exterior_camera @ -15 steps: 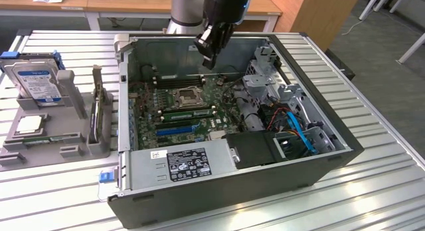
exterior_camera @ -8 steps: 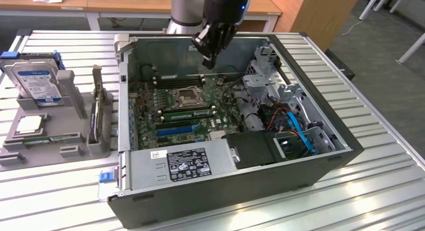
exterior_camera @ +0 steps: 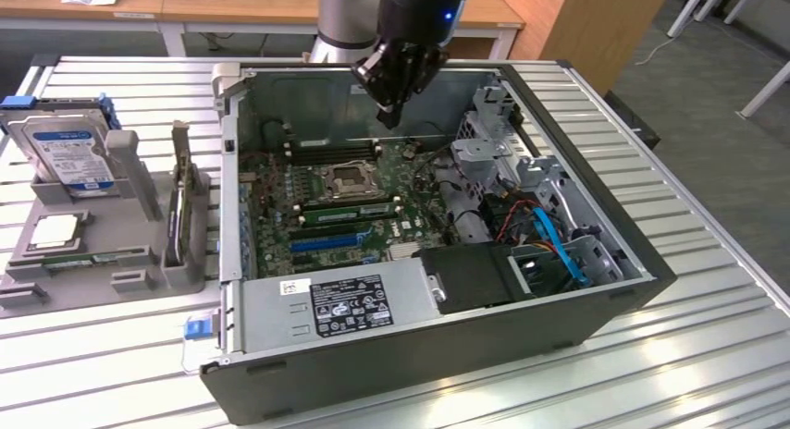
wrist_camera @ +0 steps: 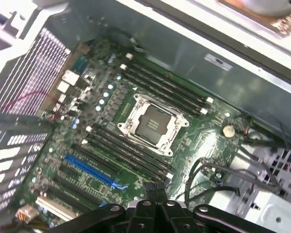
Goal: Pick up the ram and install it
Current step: 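Press down the ram until it locks into place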
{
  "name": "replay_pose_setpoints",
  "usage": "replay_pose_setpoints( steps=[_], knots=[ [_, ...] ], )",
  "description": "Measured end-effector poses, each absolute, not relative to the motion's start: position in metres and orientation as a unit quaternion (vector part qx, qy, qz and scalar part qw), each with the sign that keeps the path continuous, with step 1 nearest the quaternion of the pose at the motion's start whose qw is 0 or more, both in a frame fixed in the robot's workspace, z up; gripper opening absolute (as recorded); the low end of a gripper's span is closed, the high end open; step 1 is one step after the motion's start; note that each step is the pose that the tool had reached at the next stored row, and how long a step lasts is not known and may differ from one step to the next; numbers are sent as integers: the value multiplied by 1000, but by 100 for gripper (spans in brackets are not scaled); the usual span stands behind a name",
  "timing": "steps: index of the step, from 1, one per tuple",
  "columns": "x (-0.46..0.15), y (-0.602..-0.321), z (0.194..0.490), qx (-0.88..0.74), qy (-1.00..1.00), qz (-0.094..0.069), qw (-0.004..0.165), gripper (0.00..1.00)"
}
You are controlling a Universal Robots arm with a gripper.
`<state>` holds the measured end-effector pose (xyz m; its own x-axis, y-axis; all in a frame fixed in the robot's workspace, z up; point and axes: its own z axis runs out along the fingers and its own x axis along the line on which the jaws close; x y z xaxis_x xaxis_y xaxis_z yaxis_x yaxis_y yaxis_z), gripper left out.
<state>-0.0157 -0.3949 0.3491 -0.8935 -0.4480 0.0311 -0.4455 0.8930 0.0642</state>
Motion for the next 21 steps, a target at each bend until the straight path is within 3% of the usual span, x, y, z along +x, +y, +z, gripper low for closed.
replay_pose_setpoints(
  steps=[21],
  knots=[
    [-16,-395,346,41,-999,-31,17,11]
  ],
)
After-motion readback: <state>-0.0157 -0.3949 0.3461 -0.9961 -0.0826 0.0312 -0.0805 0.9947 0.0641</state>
